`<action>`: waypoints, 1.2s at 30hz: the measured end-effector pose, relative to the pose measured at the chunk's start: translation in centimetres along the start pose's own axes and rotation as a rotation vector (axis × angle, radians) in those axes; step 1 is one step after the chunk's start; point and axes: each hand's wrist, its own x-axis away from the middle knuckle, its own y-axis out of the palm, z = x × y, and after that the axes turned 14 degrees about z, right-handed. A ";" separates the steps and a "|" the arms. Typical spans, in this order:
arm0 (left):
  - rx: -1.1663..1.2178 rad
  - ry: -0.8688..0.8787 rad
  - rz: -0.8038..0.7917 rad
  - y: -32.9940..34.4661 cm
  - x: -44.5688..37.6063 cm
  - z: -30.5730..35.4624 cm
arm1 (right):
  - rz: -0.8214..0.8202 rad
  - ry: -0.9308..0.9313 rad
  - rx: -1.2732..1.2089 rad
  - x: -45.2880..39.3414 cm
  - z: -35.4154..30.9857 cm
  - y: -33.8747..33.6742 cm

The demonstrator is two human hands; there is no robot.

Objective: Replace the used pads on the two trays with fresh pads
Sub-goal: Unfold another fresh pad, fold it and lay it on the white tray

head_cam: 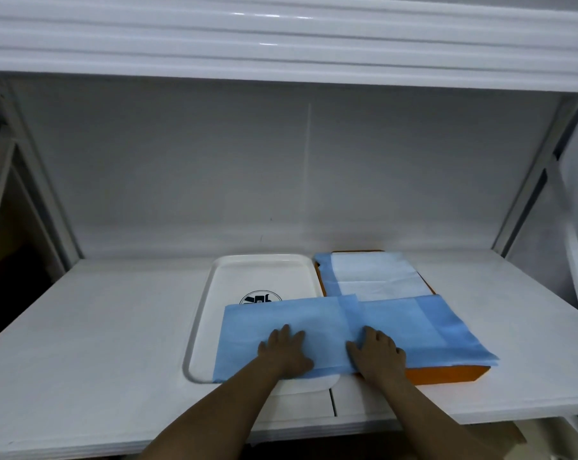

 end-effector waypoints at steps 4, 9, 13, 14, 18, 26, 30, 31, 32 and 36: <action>-0.030 0.092 -0.013 0.9 -0.4 2.4 | -0.019 0.116 -0.140 -0.8 -0.3 -0.2; -0.026 0.147 -0.015 1.5 -0.6 4.3 | -0.064 0.214 -0.365 -2.0 -0.7 -0.5; 0.022 0.150 -0.062 1.3 -0.2 5.1 | -0.092 0.339 -0.523 -2.9 -0.4 -0.9; 0.030 0.150 -0.066 1.2 -0.1 5.3 | -0.106 0.354 -0.518 -3.0 -0.4 -1.0; 0.068 0.140 -0.041 1.1 -0.1 5.8 | -0.162 0.342 -0.549 -3.6 -0.3 -1.0; 0.290 0.078 0.122 -0.2 -0.1 6.7 | -0.054 0.332 -0.876 -3.0 -3.2 -4.0; 0.399 0.089 0.381 -1.7 0.1 6.2 | 0.036 0.316 -1.035 -2.5 -6.1 -6.1; 0.416 0.082 0.447 -2.4 0.4 5.9 | 0.050 0.294 -1.080 -2.2 -6.9 -6.6; 0.432 0.072 0.496 -3.0 0.6 5.8 | 0.056 0.278 -1.095 -2.1 -7.6 -7.0; 0.590 -0.016 0.691 -5.9 2.2 4.0 | -0.008 0.159 -1.199 -0.5 -10.7 -9.3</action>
